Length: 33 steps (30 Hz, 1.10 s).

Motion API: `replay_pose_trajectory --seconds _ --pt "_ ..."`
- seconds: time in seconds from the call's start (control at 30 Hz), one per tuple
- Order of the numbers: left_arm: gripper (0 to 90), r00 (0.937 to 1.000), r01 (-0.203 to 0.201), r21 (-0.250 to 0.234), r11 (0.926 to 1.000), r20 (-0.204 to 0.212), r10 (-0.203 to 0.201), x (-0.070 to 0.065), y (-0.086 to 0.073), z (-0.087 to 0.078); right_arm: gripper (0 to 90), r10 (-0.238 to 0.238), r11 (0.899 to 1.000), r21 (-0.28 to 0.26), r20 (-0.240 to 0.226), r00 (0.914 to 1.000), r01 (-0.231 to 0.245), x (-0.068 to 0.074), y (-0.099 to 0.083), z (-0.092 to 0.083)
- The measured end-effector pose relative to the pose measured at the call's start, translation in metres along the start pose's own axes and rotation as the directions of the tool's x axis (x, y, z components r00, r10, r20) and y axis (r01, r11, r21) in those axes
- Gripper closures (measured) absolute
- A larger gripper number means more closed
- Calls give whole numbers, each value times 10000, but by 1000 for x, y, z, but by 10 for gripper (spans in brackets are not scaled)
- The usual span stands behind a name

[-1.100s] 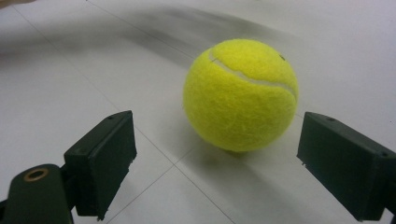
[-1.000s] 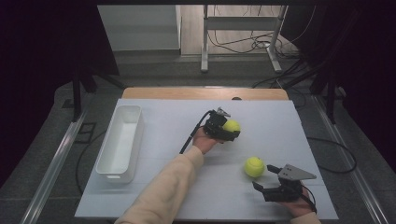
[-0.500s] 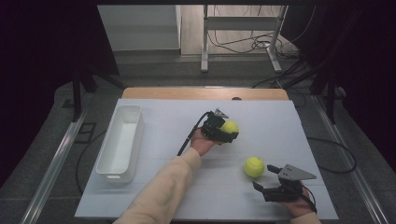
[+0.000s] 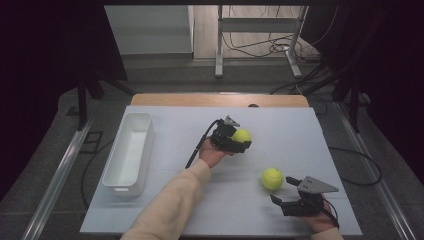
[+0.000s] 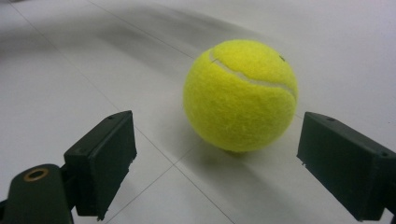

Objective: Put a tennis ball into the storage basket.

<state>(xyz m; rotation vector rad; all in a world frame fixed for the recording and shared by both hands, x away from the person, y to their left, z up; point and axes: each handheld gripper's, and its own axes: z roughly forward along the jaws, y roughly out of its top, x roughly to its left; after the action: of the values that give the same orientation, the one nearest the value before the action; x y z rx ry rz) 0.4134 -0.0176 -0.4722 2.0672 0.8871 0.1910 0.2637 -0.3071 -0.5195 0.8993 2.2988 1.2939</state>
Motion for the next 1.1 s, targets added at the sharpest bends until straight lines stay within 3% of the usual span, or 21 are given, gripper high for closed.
replay_pose_trajectory --seconds 1.1 --pt "258 9997 93 -244 9997 -238 -99 6 -11 -29 121 -55 10000 31 64 10000 55 0 0 0"
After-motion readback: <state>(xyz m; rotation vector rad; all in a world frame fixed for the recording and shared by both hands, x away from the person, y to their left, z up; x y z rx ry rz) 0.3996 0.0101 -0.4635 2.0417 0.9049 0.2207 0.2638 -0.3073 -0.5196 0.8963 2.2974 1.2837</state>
